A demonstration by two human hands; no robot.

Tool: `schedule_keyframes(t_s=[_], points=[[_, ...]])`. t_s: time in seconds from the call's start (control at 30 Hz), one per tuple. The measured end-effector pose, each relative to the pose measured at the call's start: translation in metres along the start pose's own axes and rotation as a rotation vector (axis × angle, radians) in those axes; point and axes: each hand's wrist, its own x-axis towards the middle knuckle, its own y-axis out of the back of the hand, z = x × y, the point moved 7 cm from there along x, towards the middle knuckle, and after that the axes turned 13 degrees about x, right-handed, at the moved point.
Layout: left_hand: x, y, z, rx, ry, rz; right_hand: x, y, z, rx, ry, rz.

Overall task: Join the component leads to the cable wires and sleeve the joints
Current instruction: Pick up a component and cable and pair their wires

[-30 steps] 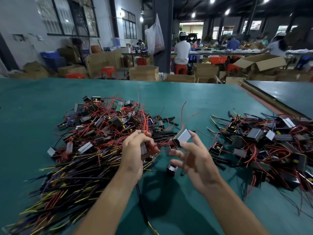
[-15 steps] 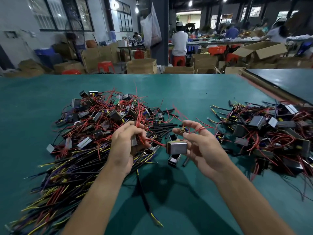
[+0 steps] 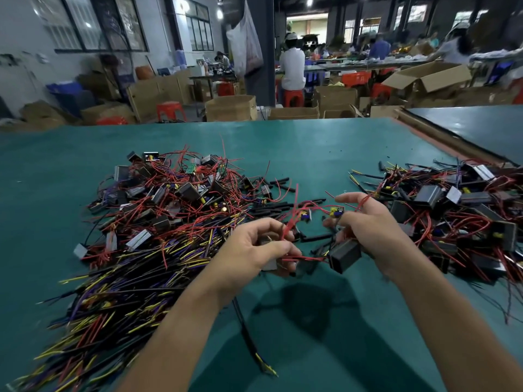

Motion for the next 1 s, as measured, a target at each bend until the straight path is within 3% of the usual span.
schedule_keyframes(t_s=[0.07, 0.13, 0.2, 0.3, 0.5, 0.6, 0.73, 0.9, 1.0], points=[[0.003, 0.009, -0.004, -0.081, 0.016, 0.068, -0.002, -0.003, 0.001, 0.213, -0.059, -0.052], [0.004, 0.016, -0.007, -0.128, 0.029, 0.114, -0.006, -0.012, 0.001, 0.403, -0.127, -0.214], [0.004, 0.019, -0.008, -0.175, 0.04, 0.137, -0.011, -0.017, -0.002, 0.436, -0.141, -0.304], [0.005, 0.019, -0.009, -0.261, 0.076, 0.153, -0.007, -0.009, -0.002, 0.38, -0.087, -0.183], [0.006, 0.028, -0.012, -0.317, 0.137, 0.254, -0.003, 0.007, -0.009, 0.565, -0.017, -0.084], [0.006, 0.037, -0.016, -0.322, 0.146, 0.346, -0.002, 0.017, -0.017, 0.44, 0.161, 0.025], [0.007, 0.043, -0.018, -0.341, 0.131, 0.411, -0.006, 0.02, -0.025, 0.031, 0.391, 0.198], [0.007, 0.035, -0.011, -0.374, 0.097, 0.329, -0.007, 0.008, -0.016, -0.028, 0.333, 0.123], [0.006, 0.029, -0.006, -0.351, 0.062, 0.257, -0.008, -0.006, -0.01, 0.146, 0.227, -0.046]])
